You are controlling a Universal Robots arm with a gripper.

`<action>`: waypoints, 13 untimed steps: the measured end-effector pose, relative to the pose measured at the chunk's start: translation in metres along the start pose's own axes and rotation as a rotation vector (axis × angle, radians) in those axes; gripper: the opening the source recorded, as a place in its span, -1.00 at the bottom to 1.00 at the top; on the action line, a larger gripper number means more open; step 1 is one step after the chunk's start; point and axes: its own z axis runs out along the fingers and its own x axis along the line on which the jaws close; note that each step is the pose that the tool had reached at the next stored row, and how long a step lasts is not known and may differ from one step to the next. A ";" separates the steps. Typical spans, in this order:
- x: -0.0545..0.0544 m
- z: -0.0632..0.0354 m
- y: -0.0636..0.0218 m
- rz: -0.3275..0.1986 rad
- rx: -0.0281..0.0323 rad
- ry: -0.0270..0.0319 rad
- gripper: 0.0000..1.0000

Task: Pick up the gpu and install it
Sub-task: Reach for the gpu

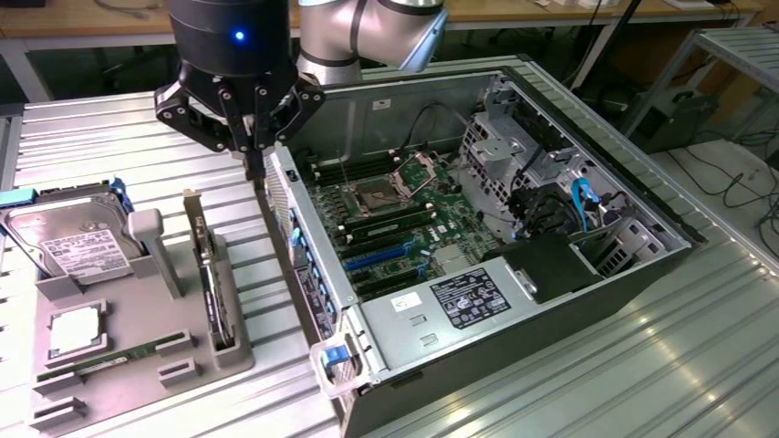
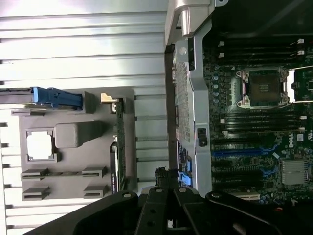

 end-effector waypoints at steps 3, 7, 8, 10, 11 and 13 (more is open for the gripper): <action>0.002 0.0000 -0.0004 0.000 0.0000 0.0000 -0.79; 0.004 -0.0001 -0.0011 0.000 0.0001 0.0000 -0.79; 0.005 -0.0001 -0.0013 0.000 0.0001 0.0001 -0.79; 0.006 -0.0001 -0.0018 0.000 0.0000 0.0000 -0.79; 0.007 -0.0001 -0.0020 0.000 0.0000 0.0000 -0.79; 0.008 -0.0002 -0.0025 0.000 0.0001 0.0001 -0.79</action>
